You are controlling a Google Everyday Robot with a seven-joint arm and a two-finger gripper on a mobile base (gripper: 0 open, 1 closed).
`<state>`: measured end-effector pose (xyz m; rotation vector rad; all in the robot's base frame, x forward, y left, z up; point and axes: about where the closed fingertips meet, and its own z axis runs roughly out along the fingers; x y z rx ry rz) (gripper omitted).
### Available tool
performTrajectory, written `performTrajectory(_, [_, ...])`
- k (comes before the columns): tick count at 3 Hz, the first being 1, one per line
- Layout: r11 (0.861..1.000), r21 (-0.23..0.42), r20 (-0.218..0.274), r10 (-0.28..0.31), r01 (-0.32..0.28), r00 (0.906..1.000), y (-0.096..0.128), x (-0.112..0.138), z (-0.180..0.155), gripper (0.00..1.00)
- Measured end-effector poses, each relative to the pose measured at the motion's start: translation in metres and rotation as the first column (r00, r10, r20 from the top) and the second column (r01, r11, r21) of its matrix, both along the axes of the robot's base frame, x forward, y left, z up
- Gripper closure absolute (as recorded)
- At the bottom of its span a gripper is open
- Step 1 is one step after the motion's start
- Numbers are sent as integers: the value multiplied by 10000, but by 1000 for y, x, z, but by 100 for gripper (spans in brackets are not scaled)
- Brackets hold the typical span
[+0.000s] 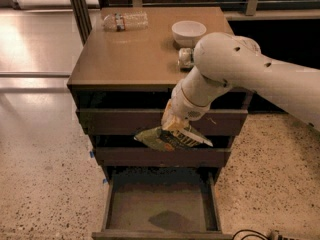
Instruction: Place green jalapeno chip bag into bottom drawer
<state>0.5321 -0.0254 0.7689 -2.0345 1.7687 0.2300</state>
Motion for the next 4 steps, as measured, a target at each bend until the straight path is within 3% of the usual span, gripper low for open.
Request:
performTrajectory(1, [9969, 180, -395, -761, 769, 9963, -24, -36, -46, 100])
performTrajectory(2, [9927, 484, -1076, -1044, 1101, 9887, -38, -67, -105, 100])
performTrajectory(3, [9927, 484, -1076, -1044, 1101, 9887, -38, -67, -105, 100])
performTrajectory(4, [9842, 691, -1306, -1529, 1629, 9796, -46, -71, -137, 100])
